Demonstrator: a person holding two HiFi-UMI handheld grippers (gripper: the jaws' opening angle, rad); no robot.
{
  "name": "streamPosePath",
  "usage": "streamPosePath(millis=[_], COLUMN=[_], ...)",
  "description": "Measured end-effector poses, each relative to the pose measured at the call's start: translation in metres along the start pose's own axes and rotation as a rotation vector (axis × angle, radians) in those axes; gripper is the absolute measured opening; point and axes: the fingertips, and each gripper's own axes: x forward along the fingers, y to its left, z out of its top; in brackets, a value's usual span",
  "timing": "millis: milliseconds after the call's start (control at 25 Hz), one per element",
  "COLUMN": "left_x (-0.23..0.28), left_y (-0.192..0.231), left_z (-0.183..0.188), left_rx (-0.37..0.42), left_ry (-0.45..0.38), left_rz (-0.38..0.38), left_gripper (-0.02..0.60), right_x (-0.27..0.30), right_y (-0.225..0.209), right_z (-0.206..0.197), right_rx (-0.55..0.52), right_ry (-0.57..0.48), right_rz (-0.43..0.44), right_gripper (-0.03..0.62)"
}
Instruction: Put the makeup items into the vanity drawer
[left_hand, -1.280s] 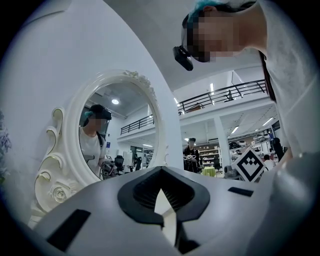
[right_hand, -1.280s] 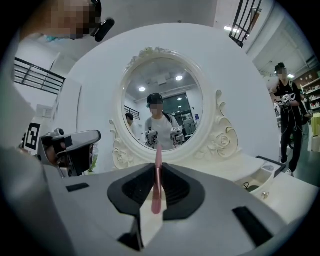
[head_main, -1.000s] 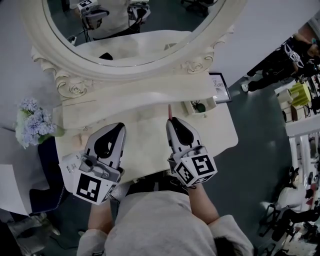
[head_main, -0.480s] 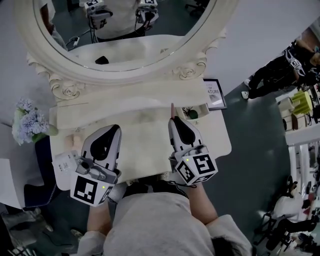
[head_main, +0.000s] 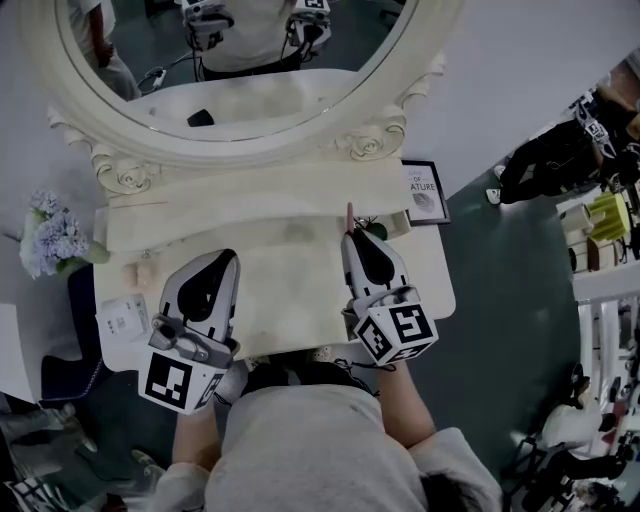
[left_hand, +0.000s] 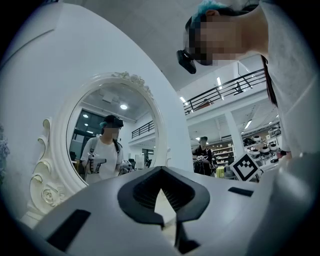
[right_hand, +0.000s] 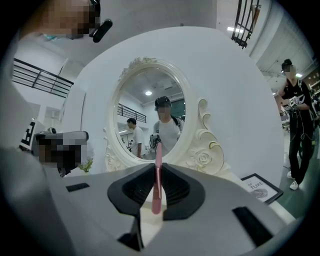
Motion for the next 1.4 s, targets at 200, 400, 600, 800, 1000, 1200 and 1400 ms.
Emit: streamPosePath(millis=[200, 400, 600, 800, 1000, 1200, 1400], left_x=[0.006, 0.013, 0.017, 0.018, 0.017, 0.018, 0.018], left_y=[-0.01, -0.021, -0.03, -0.04, -0.045, -0.051, -0.057], left_z=[-0.001, -0.003, -0.008, -0.012, -0.013, -0.012, -0.014], left_rx=[0.002, 0.005, 0.005, 0.009, 0.015, 0.021, 0.027], left_ry=[0.0, 0.008, 0.015, 0.024, 0.029, 0.034, 0.042], left_rz=[0.021, 0.052, 0.092, 0.127, 0.158, 0.18, 0.189], left_gripper=[0.008, 0.008, 0.008, 0.008, 0.008, 0.008, 0.008], right_x=[-0.003, -0.004, -0.004, -0.002, 0.0, 0.003, 0.007], right_y=[-0.022, -0.045, -0.063, -0.074, -0.081, -0.094, -0.106], right_z=[-0.001, -0.008, -0.017, -0.025, -0.036, -0.045, -0.059], right_rx=[-0.035, -0.064, -0.081, -0.087, -0.151, -0.242, -0.36], right_ry=[0.027, 0.064, 0.1, 0.122, 0.16, 0.215, 0.285], right_rz=[0.007, 0.025, 0.048, 0.078, 0.117, 0.159, 0.215], right_gripper=[0.054, 0.054, 0.054, 0.054, 0.054, 0.054, 0.054])
